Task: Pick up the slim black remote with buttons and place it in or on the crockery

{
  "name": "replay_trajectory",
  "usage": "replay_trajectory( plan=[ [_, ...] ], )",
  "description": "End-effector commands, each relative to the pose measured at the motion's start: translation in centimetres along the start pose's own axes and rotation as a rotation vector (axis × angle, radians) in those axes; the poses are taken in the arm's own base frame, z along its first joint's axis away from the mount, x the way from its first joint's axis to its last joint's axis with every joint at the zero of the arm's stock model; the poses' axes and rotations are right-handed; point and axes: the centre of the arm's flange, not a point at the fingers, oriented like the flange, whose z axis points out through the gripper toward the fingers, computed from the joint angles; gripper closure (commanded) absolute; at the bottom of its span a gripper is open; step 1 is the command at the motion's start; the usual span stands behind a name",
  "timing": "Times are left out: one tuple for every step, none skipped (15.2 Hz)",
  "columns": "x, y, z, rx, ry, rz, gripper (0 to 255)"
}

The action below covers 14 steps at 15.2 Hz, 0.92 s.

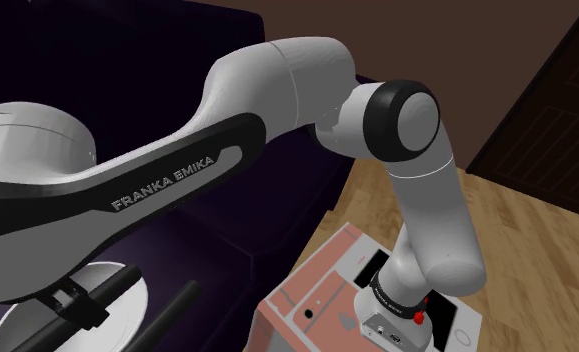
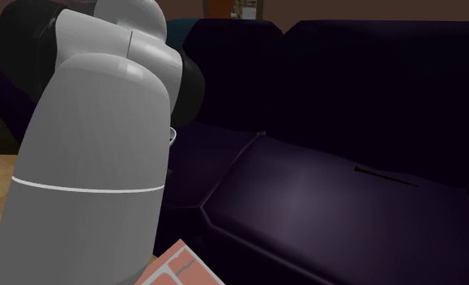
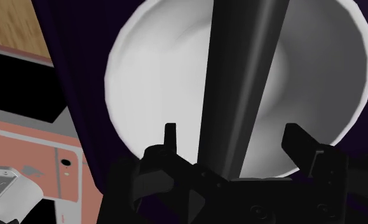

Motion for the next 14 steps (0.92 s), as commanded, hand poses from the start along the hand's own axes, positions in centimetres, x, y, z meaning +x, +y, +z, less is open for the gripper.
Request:
replay_trajectory(
  plan=[
    [0.0,0.0,0.0,0.000,0.000,0.000,0],
    [0.0,0.0,0.0,0.000,0.000,0.000,0],
    [0.0,0.0,-1.3,0.000,0.000,0.000,0],
    [0.0,0.0,-2.6,0.000,0.000,0.000,0],
    [0.0,0.0,-4.0,0.000,0.000,0.000,0],
    [0.0,0.0,-5.0,0.000,0.000,0.000,0],
    [0.0,0.0,-5.0,0.000,0.000,0.000,0],
    [0.0,0.0,-5.0,0.000,0.000,0.000,0],
    [0.0,0.0,-5.0,0.000,0.000,0.000,0],
    [0.0,0.0,-5.0,0.000,0.000,0.000,0],
    [0.0,0.0,-5.0,0.000,0.000,0.000,0],
    [0.0,0.0,-5.0,0.000,0.000,0.000,0],
    [0.0,0.0,-5.0,0.000,0.000,0.000,0],
    [0.0,0.0,-5.0,0.000,0.000,0.000,0]
  ],
)
